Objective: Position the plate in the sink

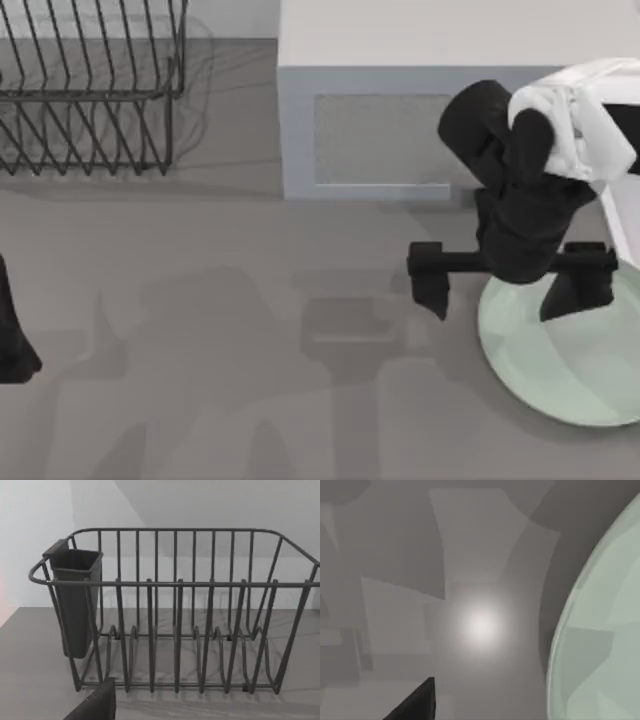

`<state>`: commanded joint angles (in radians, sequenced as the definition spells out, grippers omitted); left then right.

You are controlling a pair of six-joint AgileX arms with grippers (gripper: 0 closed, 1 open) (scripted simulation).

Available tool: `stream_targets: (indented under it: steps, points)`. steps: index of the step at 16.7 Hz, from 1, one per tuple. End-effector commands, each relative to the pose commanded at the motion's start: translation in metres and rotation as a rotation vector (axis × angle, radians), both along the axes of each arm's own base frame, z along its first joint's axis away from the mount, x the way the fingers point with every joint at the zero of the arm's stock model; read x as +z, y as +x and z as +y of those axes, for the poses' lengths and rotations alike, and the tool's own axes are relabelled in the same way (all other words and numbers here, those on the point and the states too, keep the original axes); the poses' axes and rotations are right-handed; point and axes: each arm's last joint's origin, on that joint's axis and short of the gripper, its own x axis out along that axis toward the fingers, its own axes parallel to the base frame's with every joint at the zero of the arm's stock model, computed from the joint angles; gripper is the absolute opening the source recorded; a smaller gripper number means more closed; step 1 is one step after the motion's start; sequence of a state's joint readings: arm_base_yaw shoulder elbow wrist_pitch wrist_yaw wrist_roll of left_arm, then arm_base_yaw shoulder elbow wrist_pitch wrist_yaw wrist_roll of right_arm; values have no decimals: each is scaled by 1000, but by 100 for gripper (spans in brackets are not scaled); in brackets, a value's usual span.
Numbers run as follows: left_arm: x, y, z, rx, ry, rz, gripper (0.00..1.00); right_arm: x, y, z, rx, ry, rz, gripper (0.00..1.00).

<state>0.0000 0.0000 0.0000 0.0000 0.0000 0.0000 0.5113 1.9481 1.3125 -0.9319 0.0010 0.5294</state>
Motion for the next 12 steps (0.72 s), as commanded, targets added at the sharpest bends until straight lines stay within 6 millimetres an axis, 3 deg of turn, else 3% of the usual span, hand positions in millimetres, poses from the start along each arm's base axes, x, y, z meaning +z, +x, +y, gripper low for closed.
stream_targets:
  steps: [5, 10, 12]
  points:
    - [0, 0, 0, 0, 0, 0, 100, -53, -3, -1, 2, 1, -1, 100]
    - [0, 0, 0, 0, 0, 0, 100, -57, -4, -1, 2, -2, 3, 100]
    - [0, 0, 0, 0, 0, 0, 100, -57, -4, -1, 2, -2, 3, 85]
